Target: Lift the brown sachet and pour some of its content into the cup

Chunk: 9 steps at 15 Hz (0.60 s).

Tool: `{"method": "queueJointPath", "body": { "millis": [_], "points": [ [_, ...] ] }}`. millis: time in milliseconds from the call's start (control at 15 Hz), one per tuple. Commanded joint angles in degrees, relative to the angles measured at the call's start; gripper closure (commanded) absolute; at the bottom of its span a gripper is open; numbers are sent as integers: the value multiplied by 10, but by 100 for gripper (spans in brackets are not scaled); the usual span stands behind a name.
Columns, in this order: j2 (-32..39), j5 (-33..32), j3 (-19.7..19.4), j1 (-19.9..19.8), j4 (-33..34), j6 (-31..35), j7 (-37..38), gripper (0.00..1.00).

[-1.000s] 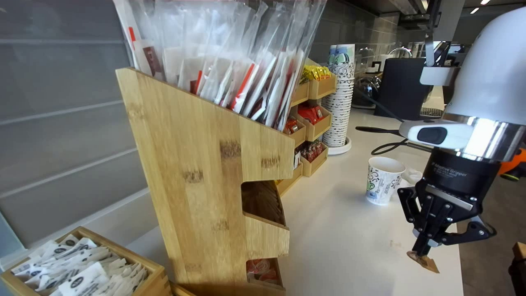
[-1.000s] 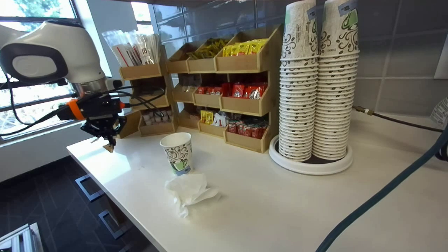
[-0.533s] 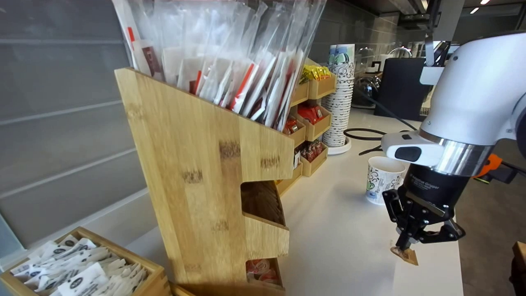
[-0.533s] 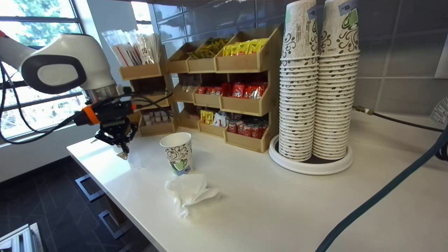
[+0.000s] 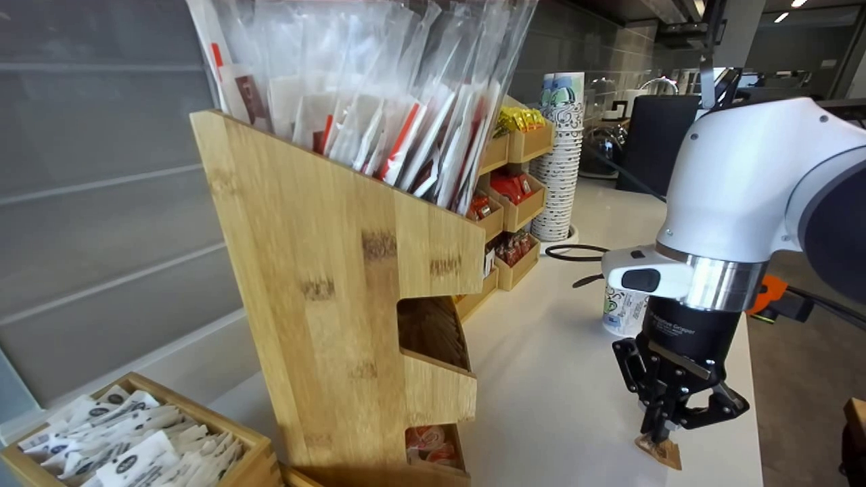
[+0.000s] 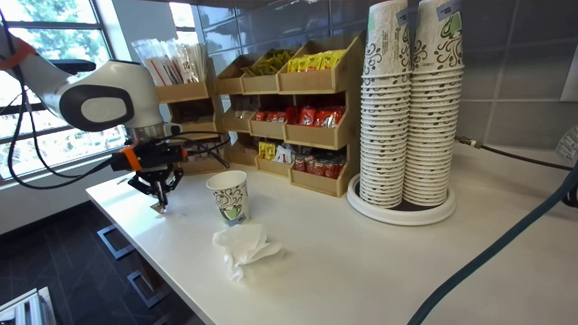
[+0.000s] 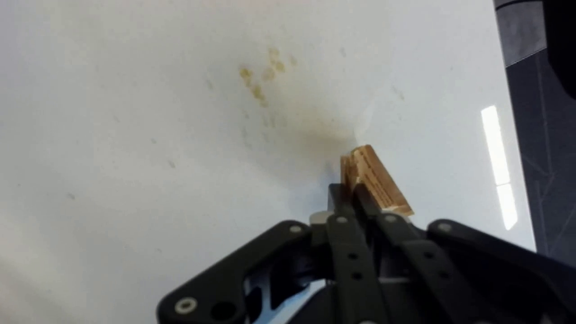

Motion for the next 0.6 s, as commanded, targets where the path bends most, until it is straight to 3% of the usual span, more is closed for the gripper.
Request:
{"method": "queueJointPath", "body": {
  "millis": [0, 400, 533],
  "points": [
    [20, -25, -42, 48, 23, -8, 26, 60],
    [12, -51, -55, 76, 36, -26, 60, 18],
    [16, -32, -59, 93, 37, -18, 32, 4]
  ]
}}
